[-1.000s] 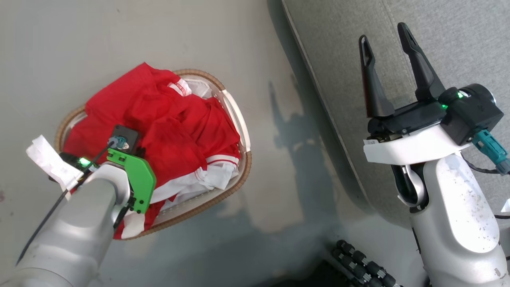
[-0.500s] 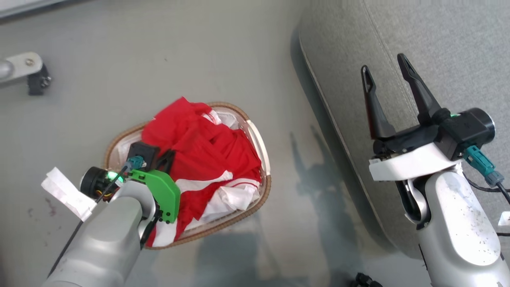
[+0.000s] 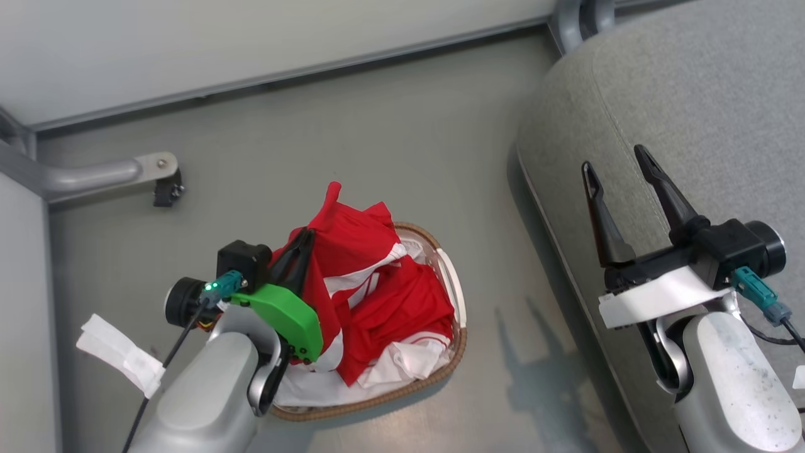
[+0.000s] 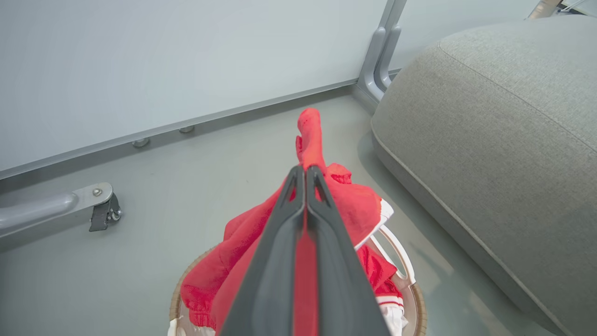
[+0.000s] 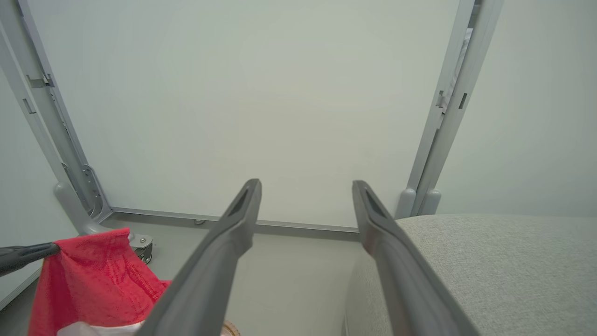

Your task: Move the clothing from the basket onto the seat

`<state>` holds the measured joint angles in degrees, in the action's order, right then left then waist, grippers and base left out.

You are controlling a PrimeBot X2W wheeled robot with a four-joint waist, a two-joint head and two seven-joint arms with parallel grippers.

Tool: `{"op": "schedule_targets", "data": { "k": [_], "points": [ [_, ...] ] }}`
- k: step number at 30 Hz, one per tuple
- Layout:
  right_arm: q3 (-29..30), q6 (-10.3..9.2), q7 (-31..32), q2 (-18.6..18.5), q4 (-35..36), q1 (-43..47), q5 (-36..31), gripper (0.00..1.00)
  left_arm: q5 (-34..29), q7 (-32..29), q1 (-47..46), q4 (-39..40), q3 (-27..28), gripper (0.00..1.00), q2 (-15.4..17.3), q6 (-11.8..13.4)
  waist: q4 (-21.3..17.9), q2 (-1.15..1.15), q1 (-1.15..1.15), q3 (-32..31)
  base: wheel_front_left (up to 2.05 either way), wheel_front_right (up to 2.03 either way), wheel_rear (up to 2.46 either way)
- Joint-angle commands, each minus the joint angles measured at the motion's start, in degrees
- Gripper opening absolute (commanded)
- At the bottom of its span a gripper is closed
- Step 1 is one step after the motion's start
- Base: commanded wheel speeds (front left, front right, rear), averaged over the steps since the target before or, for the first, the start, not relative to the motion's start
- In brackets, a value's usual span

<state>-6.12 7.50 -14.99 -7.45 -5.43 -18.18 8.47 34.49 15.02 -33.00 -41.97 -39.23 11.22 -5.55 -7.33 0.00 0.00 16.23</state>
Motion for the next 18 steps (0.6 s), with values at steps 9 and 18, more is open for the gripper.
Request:
{"op": "schedule_targets", "data": {
  "k": [9,18],
  "points": [
    [-0.1,-0.02,-0.3,-0.4,-1.1,4.4,0.8,1.00,-6.6,0.2,6.8,8.9,8.8,0.00,-3.2,-1.3,4.3,0.00,0.00,-9.6,0.00,0.00,0.00],
    [0.3,-0.02,-0.3,-0.2,-1.6,8.5,1.1,1.00,-9.9,0.2,9.3,15.4,13.0,0.00,-5.9,-1.9,5.4,0.00,0.00,-14.5,0.00,0.00,0.00]
  ]
}}
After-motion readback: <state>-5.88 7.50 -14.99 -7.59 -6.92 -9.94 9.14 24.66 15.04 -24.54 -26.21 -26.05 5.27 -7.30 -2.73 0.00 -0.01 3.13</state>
